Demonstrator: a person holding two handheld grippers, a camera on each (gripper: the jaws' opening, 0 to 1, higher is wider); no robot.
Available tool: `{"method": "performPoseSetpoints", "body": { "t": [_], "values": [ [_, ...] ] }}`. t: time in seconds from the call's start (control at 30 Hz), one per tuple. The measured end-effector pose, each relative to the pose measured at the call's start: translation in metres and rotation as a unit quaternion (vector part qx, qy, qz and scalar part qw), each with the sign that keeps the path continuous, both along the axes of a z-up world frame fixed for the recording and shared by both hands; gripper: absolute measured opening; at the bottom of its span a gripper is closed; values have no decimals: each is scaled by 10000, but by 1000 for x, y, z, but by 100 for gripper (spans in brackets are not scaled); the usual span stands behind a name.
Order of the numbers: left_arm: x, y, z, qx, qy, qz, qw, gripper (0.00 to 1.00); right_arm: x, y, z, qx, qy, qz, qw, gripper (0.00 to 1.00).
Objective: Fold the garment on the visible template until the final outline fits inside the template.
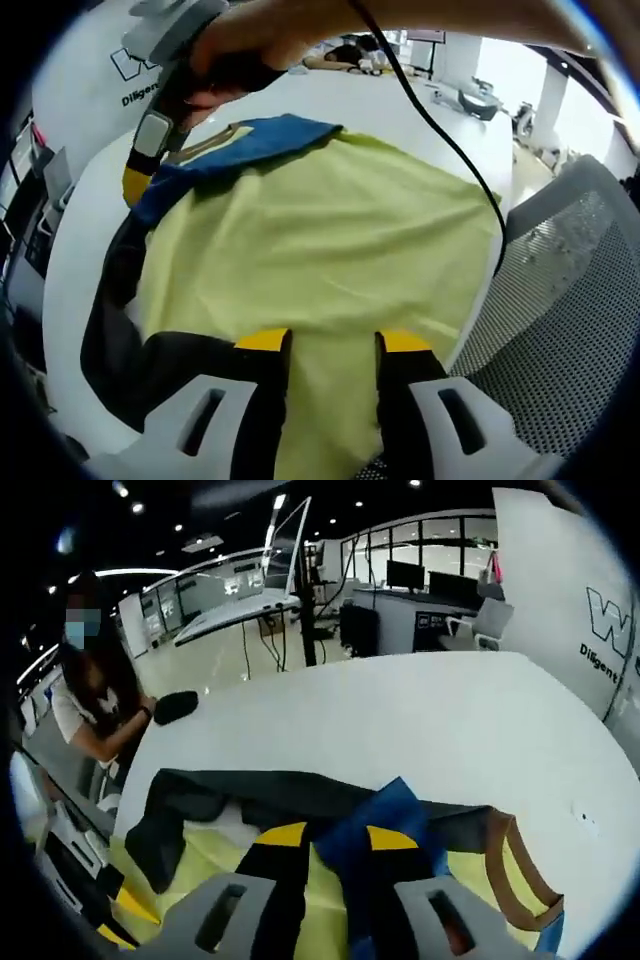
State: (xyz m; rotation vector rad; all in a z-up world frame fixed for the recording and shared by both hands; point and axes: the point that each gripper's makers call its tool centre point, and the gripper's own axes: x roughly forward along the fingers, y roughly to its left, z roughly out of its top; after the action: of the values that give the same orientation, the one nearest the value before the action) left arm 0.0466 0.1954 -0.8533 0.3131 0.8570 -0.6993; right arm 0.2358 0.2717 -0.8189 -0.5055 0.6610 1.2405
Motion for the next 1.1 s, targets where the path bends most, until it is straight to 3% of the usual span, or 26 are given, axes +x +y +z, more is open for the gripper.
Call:
{"method": "performPoseSetpoints", "body": {
  "t": [0.1,0.3,0.63,0.77,1.1],
  "values": [
    [0,0,0,1,0,1,10000,33,-3,0,-11,-238,-129,130,9995,15],
    [1,1,0,-12,2,30,10000,33,-3,2,-20,-330,-32,82,9994,13],
    [-1,2,2,-102,61,103,9999,33,-1,4,-27,-458,-45,23,9989,0],
    [0,2,5,-172,18,85,9998,34,1,3,-29,-469,-28,-67,9989,0],
    [3,9,13,-189,-70,190,9996,34,3,1,-14,26,400,-540,9977,0]
  ]
}}
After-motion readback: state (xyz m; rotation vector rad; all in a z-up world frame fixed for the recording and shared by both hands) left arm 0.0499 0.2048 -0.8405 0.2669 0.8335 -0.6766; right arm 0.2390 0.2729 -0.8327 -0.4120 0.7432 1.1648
